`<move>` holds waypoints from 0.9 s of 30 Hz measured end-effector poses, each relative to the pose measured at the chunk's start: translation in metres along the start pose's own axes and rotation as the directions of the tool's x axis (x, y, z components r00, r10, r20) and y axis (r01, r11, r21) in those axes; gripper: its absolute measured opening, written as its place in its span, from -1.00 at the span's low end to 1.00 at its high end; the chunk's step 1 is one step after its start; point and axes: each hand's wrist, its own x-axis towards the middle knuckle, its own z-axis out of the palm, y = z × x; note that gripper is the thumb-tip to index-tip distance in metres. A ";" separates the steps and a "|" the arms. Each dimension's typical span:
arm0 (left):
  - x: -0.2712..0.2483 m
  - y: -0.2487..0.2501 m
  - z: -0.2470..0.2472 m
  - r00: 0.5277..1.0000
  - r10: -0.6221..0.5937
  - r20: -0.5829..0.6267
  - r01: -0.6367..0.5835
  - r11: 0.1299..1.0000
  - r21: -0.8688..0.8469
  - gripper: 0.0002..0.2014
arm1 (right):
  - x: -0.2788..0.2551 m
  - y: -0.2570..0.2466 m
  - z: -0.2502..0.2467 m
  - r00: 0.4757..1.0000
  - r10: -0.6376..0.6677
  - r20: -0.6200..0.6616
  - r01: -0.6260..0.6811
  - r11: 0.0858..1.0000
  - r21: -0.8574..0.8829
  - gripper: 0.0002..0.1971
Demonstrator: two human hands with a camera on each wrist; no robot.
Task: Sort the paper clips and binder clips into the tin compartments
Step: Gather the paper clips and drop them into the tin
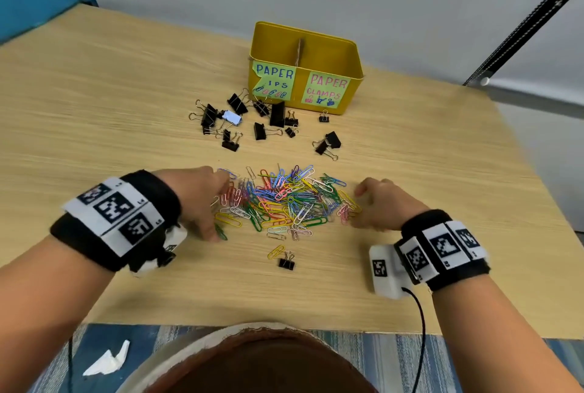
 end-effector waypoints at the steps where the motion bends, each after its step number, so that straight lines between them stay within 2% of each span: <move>1: 0.001 0.003 0.004 1.000 0.004 -0.008 -0.004 1.000 0.012 -0.19 | 0.002 -0.006 0.005 0.999 -0.036 -0.004 0.036 0.999 0.020 -0.45; 6: 0.008 0.019 0.007 0.986 0.060 -0.155 -0.078 0.991 -0.111 -0.32 | 0.005 -0.038 0.015 0.971 -0.236 -0.028 0.235 0.971 -0.050 -0.42; 9: 0.005 0.006 -0.002 0.984 -0.001 -0.180 -0.026 0.989 -0.147 -0.40 | -0.008 -0.053 0.013 0.928 -0.338 -0.160 0.331 0.941 -0.070 -0.55; 10: 0.002 0.002 -0.004 0.986 -0.026 -0.165 0.007 0.993 -0.119 -0.48 | -0.013 -0.061 0.015 0.908 -0.392 -0.151 0.382 0.920 -0.092 -0.62; 12: -0.001 -0.002 -0.003 0.990 -0.059 -0.126 0.054 0.998 -0.046 -0.65 | -0.020 -0.078 0.026 0.871 -0.491 -0.022 0.481 0.862 -0.159 -0.70; 14: 0.000 0.001 0.004 0.995 -0.037 -0.094 0.035 0.999 -0.020 -0.74 | -0.021 -0.093 0.038 0.843 -0.522 0.132 0.538 0.810 -0.233 -0.68; 18: 0.009 0.016 0.016 0.991 0.067 -0.119 -0.072 0.997 -0.042 -0.78 | -0.009 -0.104 0.045 0.828 -0.509 0.236 0.560 0.737 -0.378 -0.61; 21: 0.017 0.022 0.016 0.975 0.109 -0.195 -0.119 0.992 -0.040 -0.74 | 0.000 -0.104 0.034 0.860 -0.481 0.171 0.506 0.755 -0.418 -0.58; 24: 0.016 0.011 0.008 0.951 0.046 -0.307 -0.078 0.993 -0.093 -0.64 | 0.010 -0.090 0.014 0.902 -0.429 0.049 0.425 0.859 -0.287 -0.59; 26: 0.014 0.001 0.002 0.952 -0.009 -0.305 -0.026 0.993 -0.112 -0.30 | 0.020 -0.076 0.001 0.930 -0.364 -0.054 0.351 0.922 -0.167 -0.50; 27: 0.014 -0.004 0.001 0.961 -0.028 -0.275 0.000 0.995 -0.104 -0.10 | 0.023 -0.069 -0.003 0.948 -0.309 -0.072 0.297 0.944 -0.145 -0.33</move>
